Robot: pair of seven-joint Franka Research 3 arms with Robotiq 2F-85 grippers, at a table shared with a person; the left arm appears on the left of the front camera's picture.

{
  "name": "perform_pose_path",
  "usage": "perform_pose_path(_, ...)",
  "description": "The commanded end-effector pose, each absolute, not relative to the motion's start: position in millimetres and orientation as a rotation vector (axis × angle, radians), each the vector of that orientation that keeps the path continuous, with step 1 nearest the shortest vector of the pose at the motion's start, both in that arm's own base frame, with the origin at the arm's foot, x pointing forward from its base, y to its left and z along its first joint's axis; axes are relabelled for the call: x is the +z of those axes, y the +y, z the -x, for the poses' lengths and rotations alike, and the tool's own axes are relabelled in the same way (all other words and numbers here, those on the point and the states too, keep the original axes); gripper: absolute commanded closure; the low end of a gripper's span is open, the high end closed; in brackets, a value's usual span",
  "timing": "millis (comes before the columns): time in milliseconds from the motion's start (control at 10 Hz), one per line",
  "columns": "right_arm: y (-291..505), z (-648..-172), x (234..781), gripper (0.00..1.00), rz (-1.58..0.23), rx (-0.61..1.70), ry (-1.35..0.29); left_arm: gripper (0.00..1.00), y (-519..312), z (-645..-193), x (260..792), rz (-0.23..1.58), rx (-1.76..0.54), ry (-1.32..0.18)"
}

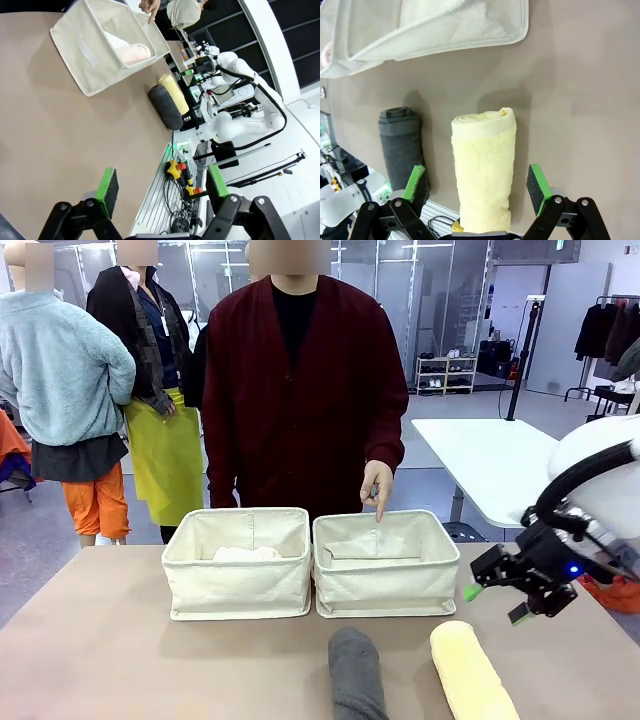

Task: Divide the towels into two baskets.
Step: Pick up one hotel-folded towel from the bottom of the table and place it in the Fabric basket indicated by the person.

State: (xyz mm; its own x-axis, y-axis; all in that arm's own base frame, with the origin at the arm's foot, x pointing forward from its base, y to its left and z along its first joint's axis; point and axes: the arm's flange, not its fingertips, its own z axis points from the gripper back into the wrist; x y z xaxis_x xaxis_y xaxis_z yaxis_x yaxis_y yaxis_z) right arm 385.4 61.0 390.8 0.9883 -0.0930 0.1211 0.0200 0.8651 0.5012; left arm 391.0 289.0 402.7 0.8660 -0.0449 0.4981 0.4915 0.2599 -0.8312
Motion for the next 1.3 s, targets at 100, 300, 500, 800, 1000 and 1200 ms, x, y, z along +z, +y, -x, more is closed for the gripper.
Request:
perform_pose_path(100,81,-351,353,0.00,-0.419,-0.078,-0.102,0.11,289,-385,406,1.270,-0.391,-0.422)
perform_pose_path(300,92,-347,342,0.00,-0.389,-0.065,-0.079,0.11,289,-385,406,1.270,-0.391,-0.422)
perform_pose_path(500,105,-344,328,0.00,-0.343,-0.041,-0.041,0.11,289,-385,406,1.270,-0.391,-0.422)
perform_pose_path(800,116,-344,312,0.19,-0.302,-0.029,0.004,0.11,289,-385,406,1.270,-0.391,-0.422)
perform_pose_path(1000,122,-342,307,0.79,-0.273,0.003,0.033,0.11,289,-385,406,1.270,-0.391,-0.422)
perform_pose_path(1200,124,-344,307,1.00,-0.252,0.006,0.044,0.11,289,-385,406,1.270,-0.391,-0.422)
